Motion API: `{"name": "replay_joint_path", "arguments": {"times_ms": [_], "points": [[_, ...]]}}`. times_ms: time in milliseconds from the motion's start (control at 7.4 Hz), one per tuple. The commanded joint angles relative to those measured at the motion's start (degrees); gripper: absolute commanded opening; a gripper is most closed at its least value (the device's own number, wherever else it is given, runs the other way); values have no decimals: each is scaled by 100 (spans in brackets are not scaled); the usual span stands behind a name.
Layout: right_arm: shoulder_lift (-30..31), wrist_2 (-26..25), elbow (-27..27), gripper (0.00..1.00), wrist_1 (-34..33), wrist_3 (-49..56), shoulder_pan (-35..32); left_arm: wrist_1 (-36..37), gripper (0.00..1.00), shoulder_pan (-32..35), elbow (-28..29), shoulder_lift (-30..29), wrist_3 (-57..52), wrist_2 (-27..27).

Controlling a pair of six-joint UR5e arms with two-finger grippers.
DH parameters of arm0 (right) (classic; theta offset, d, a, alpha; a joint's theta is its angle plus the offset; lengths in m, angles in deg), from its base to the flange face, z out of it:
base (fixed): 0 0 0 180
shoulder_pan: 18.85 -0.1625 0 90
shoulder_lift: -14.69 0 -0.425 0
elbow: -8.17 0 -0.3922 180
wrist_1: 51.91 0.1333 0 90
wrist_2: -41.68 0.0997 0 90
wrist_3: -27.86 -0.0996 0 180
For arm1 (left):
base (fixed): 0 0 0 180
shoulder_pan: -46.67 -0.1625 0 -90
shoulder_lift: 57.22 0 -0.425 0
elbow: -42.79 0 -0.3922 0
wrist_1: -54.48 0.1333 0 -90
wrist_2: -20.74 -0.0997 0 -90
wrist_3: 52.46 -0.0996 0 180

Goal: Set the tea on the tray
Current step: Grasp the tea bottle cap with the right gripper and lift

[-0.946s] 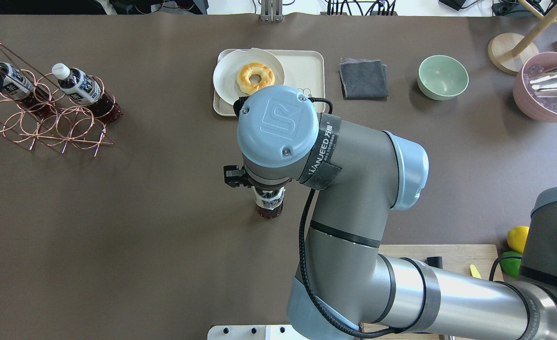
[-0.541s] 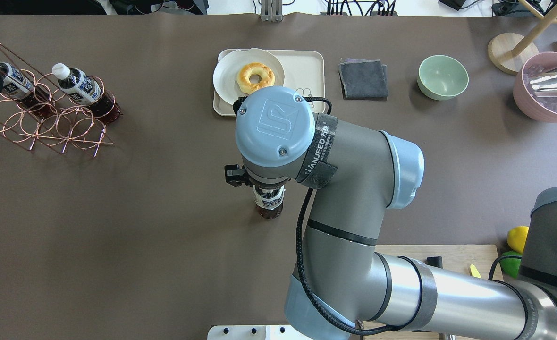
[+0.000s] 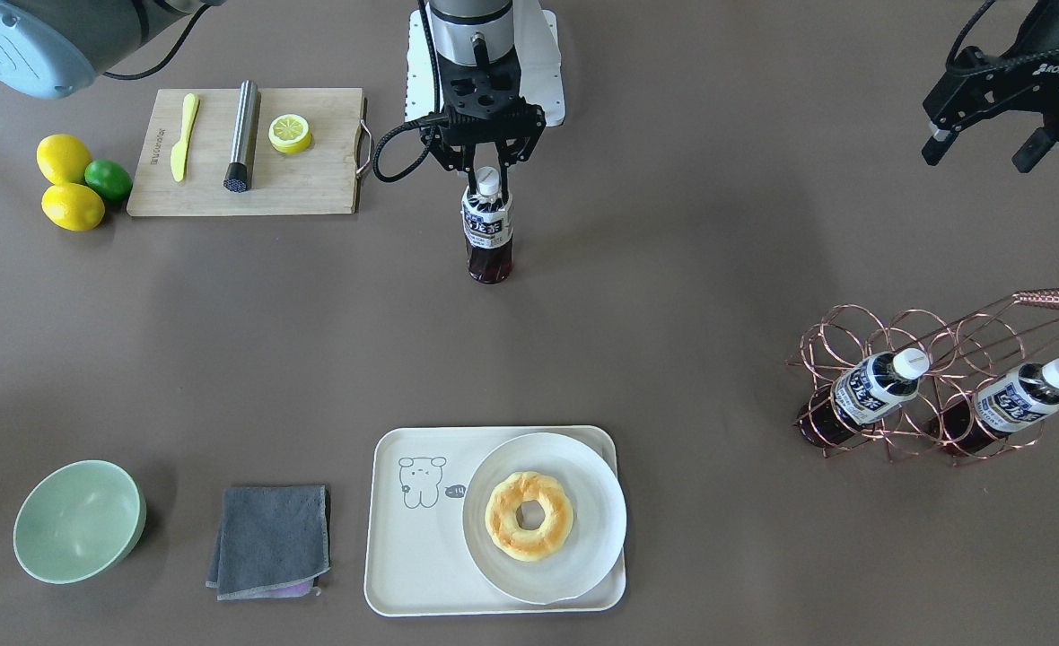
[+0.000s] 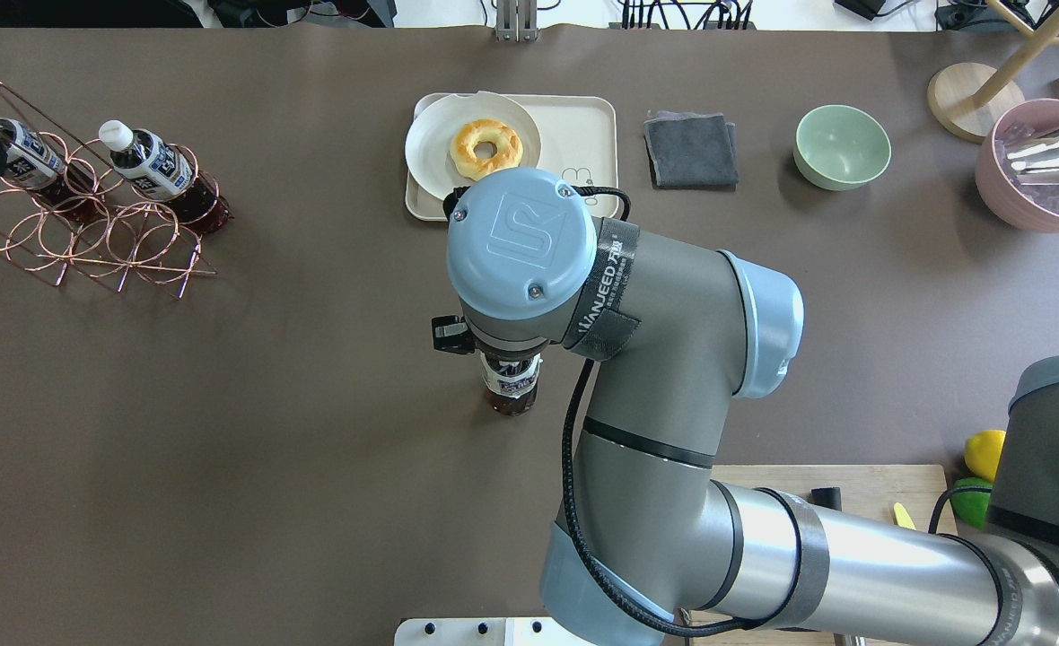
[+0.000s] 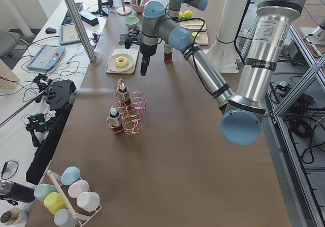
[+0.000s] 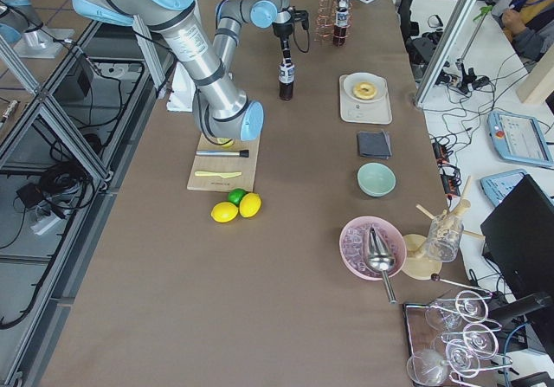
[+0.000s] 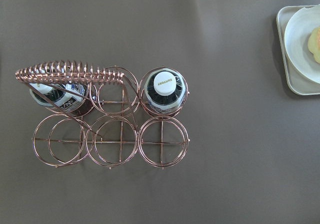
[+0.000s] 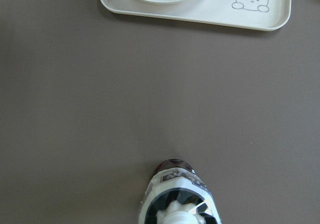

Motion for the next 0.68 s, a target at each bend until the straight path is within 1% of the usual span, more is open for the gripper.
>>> {"name": "replay_joint_path", "arguments": {"times_ms": [0,135,270,405,541], "points": [[-233,164,-6,0,-96,185,-295,1,97,9,-45,-2,62,22],[-235,348,3,0,-106,378,-585,1,97,9,-80,-2,62,22],[-270,550,107,0,-89,615,-953,27,97,43,-246,6,88,109],[-279,604,378,0,94,948,-1357,10,97,61,-578,468,88,276],[-357,936,885,0,487,1282,-1840,9,97,79,-852,681,97,303]]}}
